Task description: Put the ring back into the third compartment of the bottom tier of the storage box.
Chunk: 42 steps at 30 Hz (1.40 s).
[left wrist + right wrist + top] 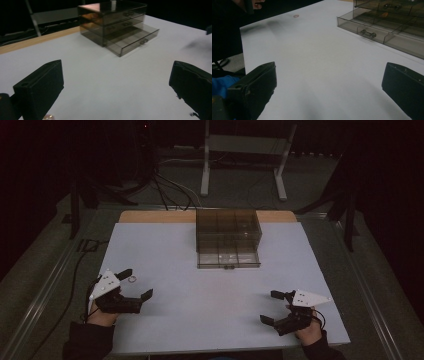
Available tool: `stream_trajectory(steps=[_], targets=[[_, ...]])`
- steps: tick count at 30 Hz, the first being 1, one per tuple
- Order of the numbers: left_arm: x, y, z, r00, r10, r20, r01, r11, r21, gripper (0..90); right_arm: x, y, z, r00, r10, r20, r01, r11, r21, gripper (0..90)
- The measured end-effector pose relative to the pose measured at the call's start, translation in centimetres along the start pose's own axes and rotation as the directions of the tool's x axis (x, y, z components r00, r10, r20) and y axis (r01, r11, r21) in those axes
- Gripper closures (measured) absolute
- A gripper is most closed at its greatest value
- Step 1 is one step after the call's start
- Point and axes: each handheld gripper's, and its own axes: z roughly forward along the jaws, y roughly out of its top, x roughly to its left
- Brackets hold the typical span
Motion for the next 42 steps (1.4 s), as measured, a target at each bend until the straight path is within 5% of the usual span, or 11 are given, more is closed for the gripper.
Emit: stream_trajectory(steps=[10,21,29,37,42], targets=[[2.3,-0.9,0.1,0.9925,-0.073,-0.098,0.075,0.9971,0.014,1.3,0.0,0.0,0.0,1.0000,0.001,0.000,-0.001,1.000,0.001,0.0],[4.7,-2.3,0.0,0.9658,-0.133,-0.222,0.146,0.9885,0.042,6.4,0.0,0.0,0.1,1.0000,0.000,-0.004,0.000,1.000,0.005,0.0],[5.9,-3.1,0.6,0.9478,-0.195,-0.253,0.217,0.9739,0.065,10.1,0.1,0.0,0.0,1.0000,0.001,-0.002,-0.001,1.000,-0.003,0.0],[6.4,-3.5,1.3,0.9340,-0.198,-0.297,0.252,0.9551,0.156,13.4,0.0,0.0,0.1,1.0000,0.002,-0.006,-0.002,1.000,0.002,0.0],[6.6,-3.8,1.7,0.9194,-0.214,-0.330,0.283,0.9421,0.179,17.5,0.1,0.0,0.0,1.0000,-0.002,0.001,0.002,1.000,-0.005,0.0]])
